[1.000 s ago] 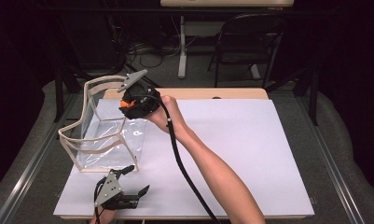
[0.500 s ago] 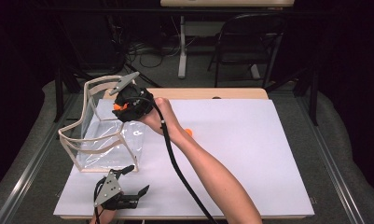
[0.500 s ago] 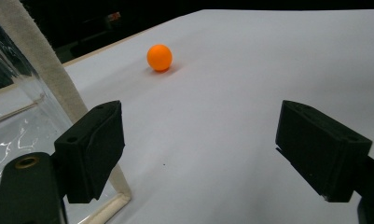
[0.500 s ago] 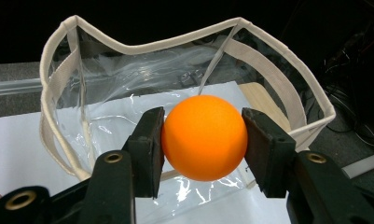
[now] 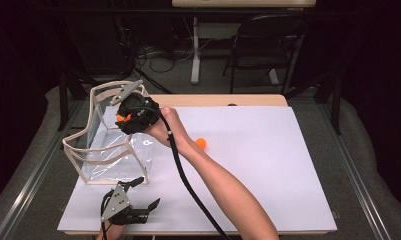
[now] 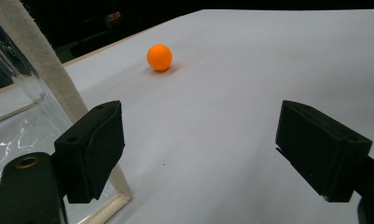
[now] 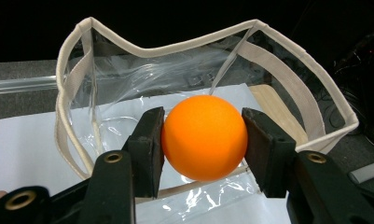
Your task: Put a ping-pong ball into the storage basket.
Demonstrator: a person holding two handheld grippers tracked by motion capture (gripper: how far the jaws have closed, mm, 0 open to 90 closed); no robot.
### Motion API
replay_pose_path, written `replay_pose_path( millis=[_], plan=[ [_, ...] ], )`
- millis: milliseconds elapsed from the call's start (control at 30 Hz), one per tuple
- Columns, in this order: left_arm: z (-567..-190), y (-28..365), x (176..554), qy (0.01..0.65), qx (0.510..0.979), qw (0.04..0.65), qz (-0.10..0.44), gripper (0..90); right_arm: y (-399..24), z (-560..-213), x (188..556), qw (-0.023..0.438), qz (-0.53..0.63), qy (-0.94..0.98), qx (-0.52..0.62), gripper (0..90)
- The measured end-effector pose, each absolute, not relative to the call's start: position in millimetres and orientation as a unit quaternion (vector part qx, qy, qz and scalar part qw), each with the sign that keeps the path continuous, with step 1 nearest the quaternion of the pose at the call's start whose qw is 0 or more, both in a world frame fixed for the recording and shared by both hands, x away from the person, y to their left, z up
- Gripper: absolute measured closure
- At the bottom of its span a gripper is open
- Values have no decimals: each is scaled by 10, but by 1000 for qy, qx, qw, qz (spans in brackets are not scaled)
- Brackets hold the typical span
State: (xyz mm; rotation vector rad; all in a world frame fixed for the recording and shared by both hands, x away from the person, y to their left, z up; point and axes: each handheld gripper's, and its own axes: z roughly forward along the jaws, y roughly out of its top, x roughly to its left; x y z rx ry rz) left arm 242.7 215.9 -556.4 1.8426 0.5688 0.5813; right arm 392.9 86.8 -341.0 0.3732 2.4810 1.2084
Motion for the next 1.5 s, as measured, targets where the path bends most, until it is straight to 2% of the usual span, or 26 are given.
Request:
replay_pose_path(
  millis=[1167, 1267, 1500],
  plan=[
    [-5565, 2160, 2426, 238, 774, 533, 244, 155, 974, -3529, 3886, 145, 415, 889, 128, 500],
    [-5566, 2160, 2426, 240, 773, 534, 244, 155, 970, -3539, 3879, 143, 418, 888, 129, 480],
    [-5565, 2162, 2424, 239, 773, 534, 244, 155, 923, -3527, 3876, 135, 429, 882, 140, 349]
  ],
)
